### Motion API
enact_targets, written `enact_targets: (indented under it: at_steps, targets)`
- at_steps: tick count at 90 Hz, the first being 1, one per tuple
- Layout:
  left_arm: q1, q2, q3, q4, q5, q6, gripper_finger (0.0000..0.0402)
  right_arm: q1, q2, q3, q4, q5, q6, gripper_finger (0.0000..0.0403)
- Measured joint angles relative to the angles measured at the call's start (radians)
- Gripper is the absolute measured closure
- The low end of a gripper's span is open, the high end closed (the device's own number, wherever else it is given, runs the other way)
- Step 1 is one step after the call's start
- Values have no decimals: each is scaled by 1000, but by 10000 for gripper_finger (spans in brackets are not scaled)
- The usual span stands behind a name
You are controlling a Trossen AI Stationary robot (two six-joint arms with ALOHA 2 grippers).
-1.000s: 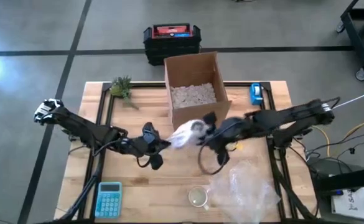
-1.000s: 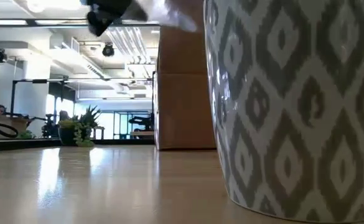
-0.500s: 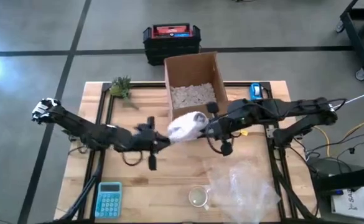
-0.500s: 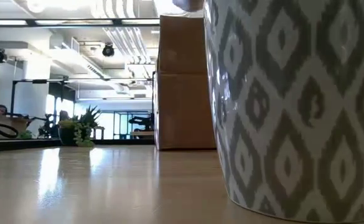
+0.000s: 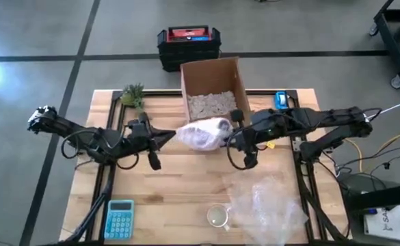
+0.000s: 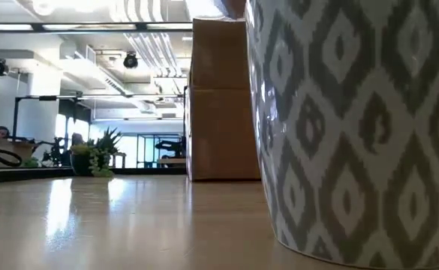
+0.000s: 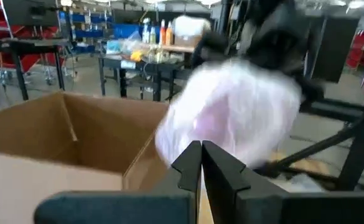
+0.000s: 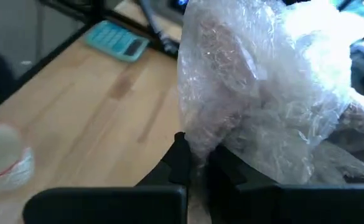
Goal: Wrap mug
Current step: Put the wrapped purple mug into the cardboard box
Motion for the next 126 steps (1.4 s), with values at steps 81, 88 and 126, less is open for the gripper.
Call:
enact_targets:
  at_steps: [81,88,126]
  targets:
    - [10,397,-119,-90,13,-196,402,-577,360,249,-281,-108,195,401]
    - [10,414,-103,-93,14,-185,402,-578,412,299,-323,-113,193,400]
    - [8,427,-88,-97,40,-187,402,-601,565,477,-432,-315,194,400]
